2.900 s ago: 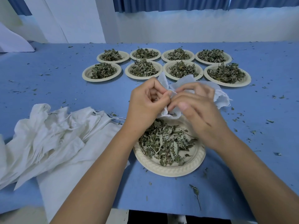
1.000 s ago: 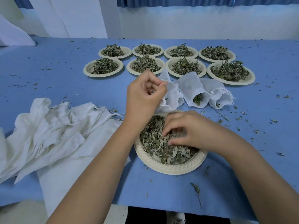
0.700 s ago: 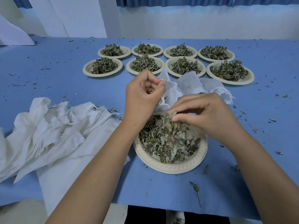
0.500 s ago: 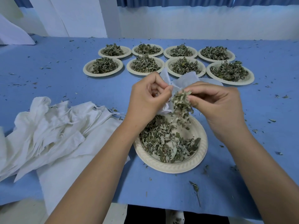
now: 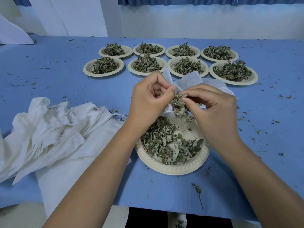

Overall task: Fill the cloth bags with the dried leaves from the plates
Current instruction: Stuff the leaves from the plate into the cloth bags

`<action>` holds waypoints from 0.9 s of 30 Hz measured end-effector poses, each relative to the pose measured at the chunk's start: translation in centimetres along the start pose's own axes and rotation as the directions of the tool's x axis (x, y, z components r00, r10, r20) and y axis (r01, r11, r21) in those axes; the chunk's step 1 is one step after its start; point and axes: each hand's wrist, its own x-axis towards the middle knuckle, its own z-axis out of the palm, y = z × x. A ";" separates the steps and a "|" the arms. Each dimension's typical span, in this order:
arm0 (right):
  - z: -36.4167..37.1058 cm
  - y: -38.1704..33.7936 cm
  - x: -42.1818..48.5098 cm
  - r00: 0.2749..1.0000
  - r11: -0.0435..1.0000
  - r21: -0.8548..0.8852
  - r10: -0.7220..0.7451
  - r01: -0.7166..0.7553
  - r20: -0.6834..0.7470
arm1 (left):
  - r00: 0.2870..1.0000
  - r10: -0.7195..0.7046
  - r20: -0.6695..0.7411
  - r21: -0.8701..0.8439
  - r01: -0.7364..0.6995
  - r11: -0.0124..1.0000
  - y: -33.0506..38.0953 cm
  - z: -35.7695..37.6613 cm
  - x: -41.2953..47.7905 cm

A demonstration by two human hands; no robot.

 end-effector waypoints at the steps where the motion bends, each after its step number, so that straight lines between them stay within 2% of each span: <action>1: 0.0 0.1 0.0 0.999 0.999 -0.040 -0.030 0.031 0.015 | 1.000 0.004 0.008 -0.001 -0.004 1.000 0.0 0.0 0.0; 4: 0.2 0.4 -0.2 0.984 0.970 -0.192 -0.125 0.148 0.127 | 0.998 0.015 0.053 0.040 -0.017 0.999 -0.1 0.2 -0.2; 6: 0.4 0.6 -0.2 0.967 0.949 -0.256 -0.130 0.185 0.219 | 0.995 0.027 0.093 0.101 -0.037 0.994 -0.1 0.3 -0.3; 8: 0.3 0.6 -0.1 0.965 0.957 -0.241 -0.102 0.162 0.241 | 0.995 0.032 0.097 0.124 -0.044 0.991 -0.2 0.3 -0.3; 11: -0.1 0.3 0.1 0.978 0.986 -0.143 -0.051 0.081 0.202 | 0.998 0.030 0.055 0.113 -0.036 0.993 -0.1 0.2 -0.3; 14: -0.1 0.2 0.0 0.977 0.981 -0.139 -0.108 0.134 0.184 | 0.996 0.033 0.086 0.114 -0.043 0.993 -0.1 0.2 -0.4; 16: 0.2 0.4 0.0 0.964 0.967 -0.202 -0.105 0.157 0.245 | 0.991 0.027 0.133 0.124 -0.044 0.991 -0.1 0.4 -0.5; 18: 0.2 0.6 0.1 0.950 0.975 -0.191 -0.053 0.116 0.308 | 0.989 0.017 0.145 0.131 -0.036 0.991 0.0 0.4 -0.5; 21: -0.2 0.4 0.3 0.925 0.998 -0.044 0.067 -0.054 0.373 | 0.999 0.015 0.045 0.101 -0.020 0.995 0.0 0.2 -0.2; 23: -0.8 0.4 0.5 0.910 0.992 0.059 0.074 -0.107 0.408 | 0.999 0.000 -0.037 0.073 0.002 0.997 0.1 0.0 0.0; 27: -1.0 0.4 0.6 0.913 0.999 -0.007 -0.037 0.044 0.407 | 0.995 -0.038 -0.095 0.042 0.042 0.998 0.2 0.0 0.2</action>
